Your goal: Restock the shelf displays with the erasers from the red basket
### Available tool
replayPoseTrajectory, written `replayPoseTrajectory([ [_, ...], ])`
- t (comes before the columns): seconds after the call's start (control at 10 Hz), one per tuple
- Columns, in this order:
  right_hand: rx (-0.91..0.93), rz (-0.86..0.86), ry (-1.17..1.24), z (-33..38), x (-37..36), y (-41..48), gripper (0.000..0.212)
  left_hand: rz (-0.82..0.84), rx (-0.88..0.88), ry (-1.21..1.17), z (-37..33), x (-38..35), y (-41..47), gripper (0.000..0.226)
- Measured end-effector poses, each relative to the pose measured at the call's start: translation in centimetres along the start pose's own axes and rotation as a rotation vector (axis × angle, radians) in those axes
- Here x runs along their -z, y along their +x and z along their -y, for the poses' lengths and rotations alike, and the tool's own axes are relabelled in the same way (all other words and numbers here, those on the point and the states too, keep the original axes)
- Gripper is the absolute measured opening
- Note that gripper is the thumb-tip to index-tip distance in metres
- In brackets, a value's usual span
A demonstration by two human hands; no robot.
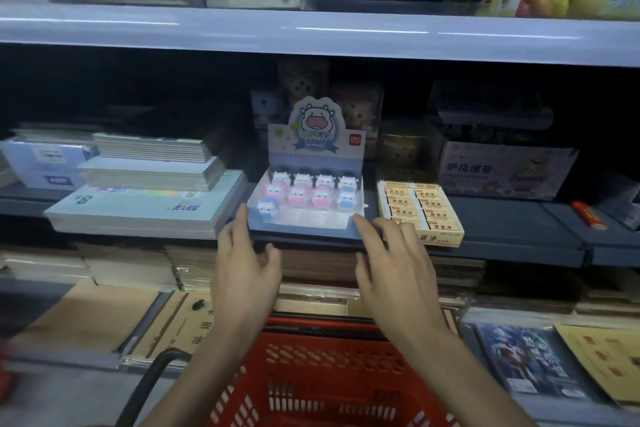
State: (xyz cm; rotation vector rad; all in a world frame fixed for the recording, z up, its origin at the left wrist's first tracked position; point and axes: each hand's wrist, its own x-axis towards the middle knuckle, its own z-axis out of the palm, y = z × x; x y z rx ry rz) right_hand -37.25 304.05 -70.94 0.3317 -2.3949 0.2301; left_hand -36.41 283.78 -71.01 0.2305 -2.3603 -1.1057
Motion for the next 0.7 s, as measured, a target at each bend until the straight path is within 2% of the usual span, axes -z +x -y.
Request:
replayPoseTrajectory([
  [0.5,-0.071,0.085,0.133,0.2,0.0,-0.1,0.057,0.031,-0.024,-0.082,1.3,-0.5,0.5,0.076],
  [0.7,-0.056,0.070,0.152,-0.4,1.7,-1.1,0.051,0.095,-0.094,-0.040,0.7,0.9,-0.1,0.078],
])
